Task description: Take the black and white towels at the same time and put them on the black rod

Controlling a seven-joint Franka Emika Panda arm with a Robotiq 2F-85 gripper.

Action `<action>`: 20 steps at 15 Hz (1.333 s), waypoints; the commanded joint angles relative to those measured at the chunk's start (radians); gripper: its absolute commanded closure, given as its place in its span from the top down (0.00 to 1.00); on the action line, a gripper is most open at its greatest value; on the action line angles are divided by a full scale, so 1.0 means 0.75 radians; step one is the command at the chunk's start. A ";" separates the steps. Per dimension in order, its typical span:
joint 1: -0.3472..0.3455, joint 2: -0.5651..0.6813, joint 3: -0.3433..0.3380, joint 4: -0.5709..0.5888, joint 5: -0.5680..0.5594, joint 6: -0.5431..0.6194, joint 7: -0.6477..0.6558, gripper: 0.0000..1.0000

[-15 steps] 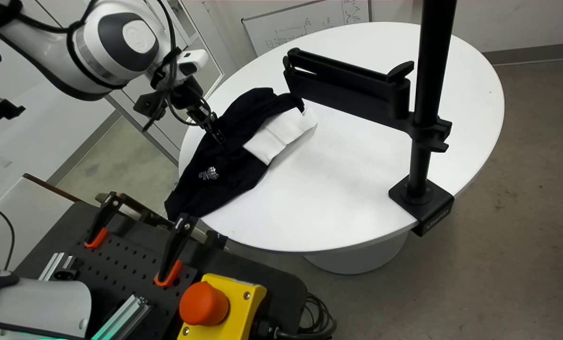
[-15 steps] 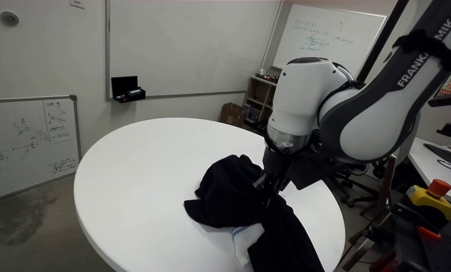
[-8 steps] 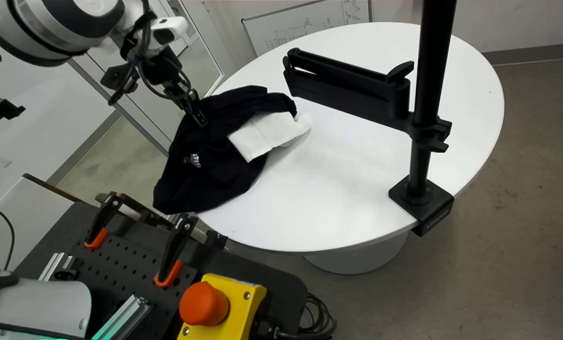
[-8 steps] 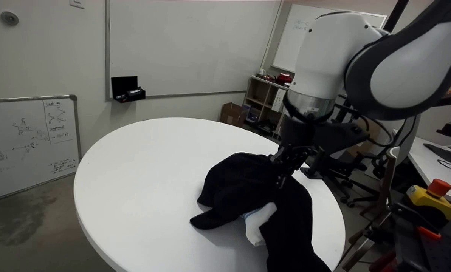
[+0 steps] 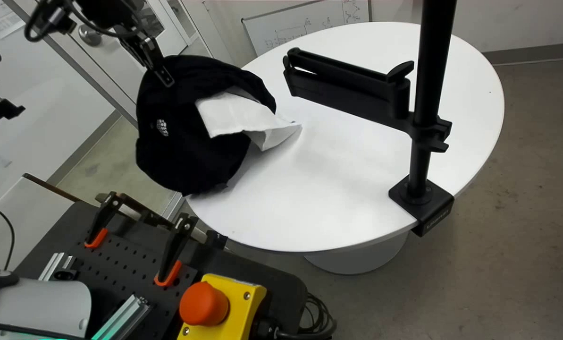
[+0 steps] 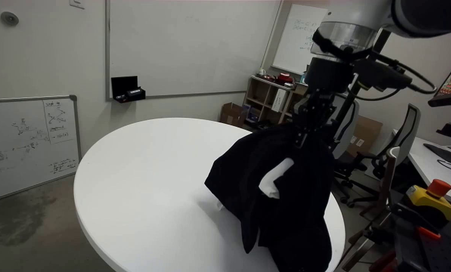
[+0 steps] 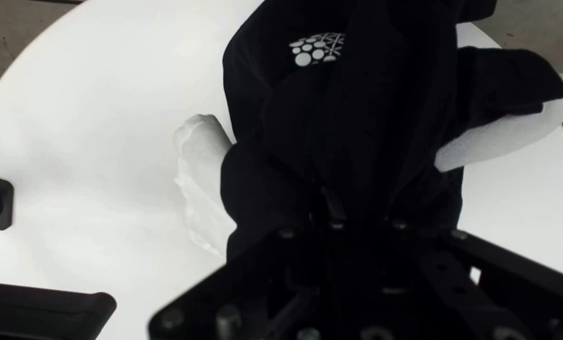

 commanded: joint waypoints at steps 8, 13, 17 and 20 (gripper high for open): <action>-0.123 -0.145 0.085 0.294 0.370 -0.851 -0.356 0.03; -0.131 -0.156 0.102 0.374 0.351 -0.979 -0.353 0.03; -0.136 -0.185 0.115 0.366 0.345 -0.918 -0.300 0.03; -0.147 -0.233 0.109 0.360 0.360 -0.919 -0.308 0.03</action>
